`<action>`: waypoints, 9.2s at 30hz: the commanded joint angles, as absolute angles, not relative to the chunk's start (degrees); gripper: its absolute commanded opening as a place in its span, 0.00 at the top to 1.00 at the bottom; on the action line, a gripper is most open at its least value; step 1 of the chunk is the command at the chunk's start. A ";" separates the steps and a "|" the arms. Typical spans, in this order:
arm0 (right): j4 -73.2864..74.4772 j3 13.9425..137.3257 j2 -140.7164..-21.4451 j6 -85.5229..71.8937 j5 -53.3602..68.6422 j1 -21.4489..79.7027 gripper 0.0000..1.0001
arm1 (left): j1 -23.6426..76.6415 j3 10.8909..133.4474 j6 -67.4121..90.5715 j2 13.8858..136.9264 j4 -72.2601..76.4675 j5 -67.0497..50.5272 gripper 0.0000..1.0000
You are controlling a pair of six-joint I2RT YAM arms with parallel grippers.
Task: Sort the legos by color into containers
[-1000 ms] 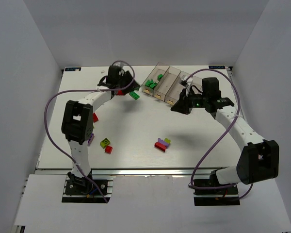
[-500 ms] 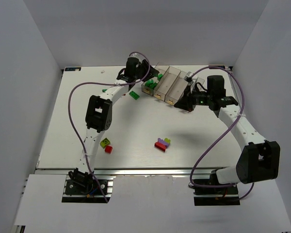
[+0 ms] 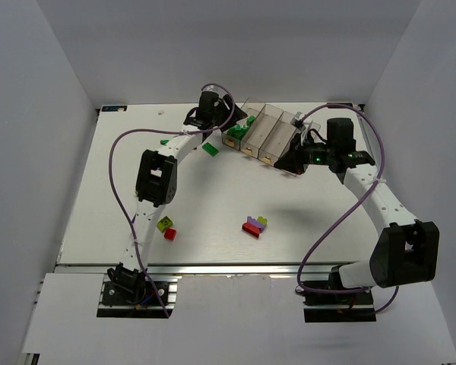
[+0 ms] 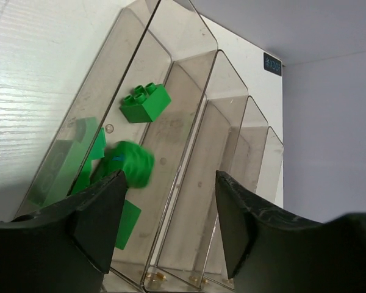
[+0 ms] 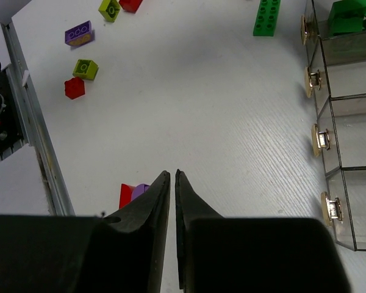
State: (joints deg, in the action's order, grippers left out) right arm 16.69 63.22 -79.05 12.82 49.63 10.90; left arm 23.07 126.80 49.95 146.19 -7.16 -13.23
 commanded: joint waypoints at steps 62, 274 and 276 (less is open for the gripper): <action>11.95 128.67 -149.85 12.48 8.95 37.18 0.42 | 8.53 46.32 42.19 37.44 -45.00 15.03 0.02; 7.73 63.28 -72.86 8.00 55.28 5.45 0.47 | 14.06 124.19 18.73 140.62 -42.72 12.21 0.39; 7.73 63.37 -72.77 7.91 55.37 5.45 0.47 | 14.33 124.89 18.20 141.32 -42.45 12.04 0.41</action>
State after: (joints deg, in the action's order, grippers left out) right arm 8.99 63.16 -74.28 7.88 54.17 5.74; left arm 13.89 123.55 20.05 140.38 -40.75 9.76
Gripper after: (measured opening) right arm 0.533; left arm 0.600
